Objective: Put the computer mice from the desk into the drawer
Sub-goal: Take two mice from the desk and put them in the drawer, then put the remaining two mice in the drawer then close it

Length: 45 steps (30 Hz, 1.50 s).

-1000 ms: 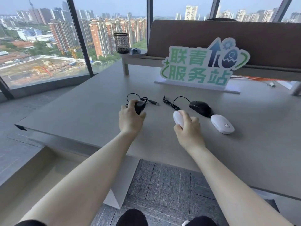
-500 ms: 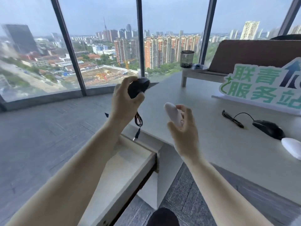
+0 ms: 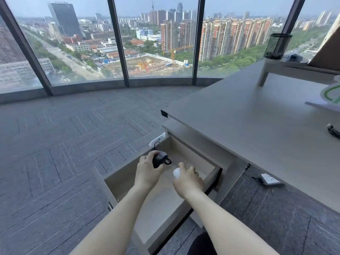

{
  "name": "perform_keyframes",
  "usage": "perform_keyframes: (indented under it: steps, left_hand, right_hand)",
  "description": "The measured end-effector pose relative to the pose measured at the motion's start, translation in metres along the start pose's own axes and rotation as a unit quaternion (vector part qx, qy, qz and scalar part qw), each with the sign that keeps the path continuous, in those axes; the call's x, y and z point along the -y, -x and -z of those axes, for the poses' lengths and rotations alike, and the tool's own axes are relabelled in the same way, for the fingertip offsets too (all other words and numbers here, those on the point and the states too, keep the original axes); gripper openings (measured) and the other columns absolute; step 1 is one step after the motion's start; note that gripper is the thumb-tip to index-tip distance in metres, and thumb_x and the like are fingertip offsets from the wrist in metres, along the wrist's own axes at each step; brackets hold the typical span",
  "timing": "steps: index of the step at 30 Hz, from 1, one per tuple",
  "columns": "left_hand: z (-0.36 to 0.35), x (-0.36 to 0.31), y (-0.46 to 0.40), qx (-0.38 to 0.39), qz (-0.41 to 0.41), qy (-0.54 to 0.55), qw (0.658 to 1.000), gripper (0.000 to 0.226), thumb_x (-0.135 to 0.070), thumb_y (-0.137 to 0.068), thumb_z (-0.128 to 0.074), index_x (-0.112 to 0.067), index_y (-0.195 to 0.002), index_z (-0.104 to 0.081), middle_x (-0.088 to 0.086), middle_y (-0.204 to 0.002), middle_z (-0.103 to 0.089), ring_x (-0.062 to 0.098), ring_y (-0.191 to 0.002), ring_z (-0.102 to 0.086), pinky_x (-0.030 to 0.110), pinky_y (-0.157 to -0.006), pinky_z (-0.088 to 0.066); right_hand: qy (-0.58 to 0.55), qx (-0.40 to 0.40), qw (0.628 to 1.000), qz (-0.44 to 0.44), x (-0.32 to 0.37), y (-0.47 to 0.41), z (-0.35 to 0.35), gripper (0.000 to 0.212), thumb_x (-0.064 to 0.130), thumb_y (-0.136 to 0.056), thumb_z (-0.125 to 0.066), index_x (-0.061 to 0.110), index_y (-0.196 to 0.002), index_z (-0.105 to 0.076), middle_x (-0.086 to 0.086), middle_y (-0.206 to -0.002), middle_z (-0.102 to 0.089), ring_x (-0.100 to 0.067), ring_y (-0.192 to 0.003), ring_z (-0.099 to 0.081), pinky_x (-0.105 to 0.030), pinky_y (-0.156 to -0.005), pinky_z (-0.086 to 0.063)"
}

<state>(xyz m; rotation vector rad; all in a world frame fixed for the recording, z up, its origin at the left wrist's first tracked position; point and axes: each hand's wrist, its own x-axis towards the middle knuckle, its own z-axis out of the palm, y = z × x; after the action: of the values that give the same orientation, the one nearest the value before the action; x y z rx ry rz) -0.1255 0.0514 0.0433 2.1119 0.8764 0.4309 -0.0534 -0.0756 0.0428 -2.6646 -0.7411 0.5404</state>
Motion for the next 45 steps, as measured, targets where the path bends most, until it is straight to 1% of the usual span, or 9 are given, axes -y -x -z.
perform_keyframes:
  steps: [6, 13, 19, 24, 27, 33, 38, 43, 45]
  left_hand:
    - [-0.044, 0.046, -0.01, 0.078, 0.089, -0.116, 0.986, 0.049, -0.04, -0.078, -0.061, -0.036, -0.126, -0.053, 0.008, -0.116, -0.05, 0.032, -0.111, -0.052, 0.036, -0.088, -0.049]
    - [-0.058, 0.054, -0.013, 0.086, 0.103, -0.135, 0.982, 0.05, -0.041, -0.084, -0.059, -0.025, -0.13, -0.05, 0.012, -0.122, -0.05, 0.035, -0.113, -0.053, 0.035, -0.087, -0.044]
    - [-0.044, -0.008, -0.015, 0.0, 0.021, -0.03, 0.999, 0.032, -0.027, -0.094, -0.047, -0.018, -0.122, -0.059, 0.01, -0.123, -0.056, 0.029, -0.111, -0.056, 0.033, -0.09, -0.041]
    - [-0.057, -0.124, 0.005, -0.026, -0.137, 0.059, 0.988, 0.028, -0.013, -0.095, -0.046, -0.014, -0.117, -0.064, 0.0, -0.111, -0.061, 0.014, -0.099, -0.059, 0.023, -0.088, -0.04]
    - [-0.087, -0.195, 0.026, 0.005, -0.214, 0.094, 0.972, 0.026, -0.011, -0.092, -0.049, -0.015, -0.111, -0.067, 0.0, -0.108, -0.065, 0.013, -0.093, -0.062, 0.027, -0.088, -0.046]
    - [-0.191, -0.313, 0.071, 0.193, -0.289, 0.05, 0.936, 0.033, -0.021, -0.09, -0.053, -0.021, -0.122, -0.061, 0.002, -0.124, -0.059, 0.017, -0.094, -0.062, 0.027, -0.082, -0.048]
    - [-0.275, -0.383, 0.101, 0.279, -0.303, -0.039, 0.911, 0.054, -0.037, -0.088, -0.055, -0.03, -0.14, -0.044, 0.001, -0.141, -0.042, 0.025, -0.11, -0.059, 0.037, -0.084, -0.053]
    - [-0.347, -0.435, 0.126, 0.296, -0.353, -0.099, 0.882, 0.069, -0.036, -0.081, -0.057, -0.037, -0.145, -0.031, 0.001, -0.151, -0.031, 0.03, -0.131, -0.037, 0.042, -0.099, -0.044]
    - [-0.368, -0.452, 0.133, 0.293, -0.385, -0.141, 0.864, 0.072, -0.031, -0.08, -0.055, -0.039, -0.146, -0.027, 0.002, -0.158, -0.021, 0.034, -0.136, -0.027, 0.045, -0.103, -0.039]
  right_hand:
    - [0.15, 0.094, 0.983, -0.042, -0.005, -0.044, -0.038, 0.061, 0.023, -0.09, -0.051, 0.019, -0.144, -0.023, -0.025, -0.139, -0.037, -0.037, -0.117, -0.053, -0.042, -0.094, -0.045]
    - [0.169, 0.125, 0.977, -0.041, -0.01, -0.052, -0.04, 0.084, 0.02, -0.087, -0.058, 0.022, -0.153, -0.006, -0.024, -0.142, -0.037, -0.036, -0.12, -0.051, -0.043, -0.089, -0.05]
    - [-0.007, -0.036, 0.998, 0.049, -0.009, -0.009, 0.036, 0.055, 0.017, -0.094, -0.041, 0.019, -0.147, -0.027, -0.015, -0.139, -0.045, -0.037, -0.118, -0.052, -0.042, -0.088, -0.046]
    - [-0.117, -0.269, 0.952, 0.088, -0.054, 0.045, 0.133, 0.044, 0.007, -0.092, -0.041, 0.016, -0.134, -0.049, -0.011, -0.118, -0.066, -0.032, -0.1, -0.064, -0.039, -0.078, -0.053]
    - [-0.147, -0.382, 0.911, 0.053, -0.114, 0.075, 0.189, 0.038, 0.005, -0.093, -0.043, 0.017, -0.127, -0.056, -0.007, -0.101, -0.072, -0.026, -0.084, -0.067, -0.03, -0.063, -0.048]
    - [-0.07, -0.493, 0.859, -0.121, -0.274, 0.118, 0.257, 0.036, 0.007, -0.085, -0.054, 0.014, -0.12, -0.061, -0.012, -0.117, -0.062, -0.036, -0.111, -0.051, -0.042, -0.087, -0.045]
    - [-0.019, -0.447, 0.848, -0.286, -0.374, 0.151, 0.279, 0.045, 0.017, -0.081, -0.056, 0.017, -0.126, -0.055, -0.015, -0.128, -0.05, -0.04, -0.118, -0.042, -0.047, -0.098, -0.037]
    - [-0.038, -0.338, 0.876, -0.341, -0.429, 0.161, 0.278, 0.064, 0.036, -0.087, -0.054, 0.025, -0.145, -0.03, -0.017, -0.147, -0.035, -0.041, -0.128, -0.037, -0.046, -0.103, -0.037]
    - [-0.033, -0.318, 0.884, -0.34, -0.443, 0.164, 0.278, 0.064, 0.036, -0.09, -0.052, 0.025, -0.148, -0.026, -0.016, -0.145, -0.041, -0.039, -0.125, -0.043, -0.042, -0.1, -0.038]
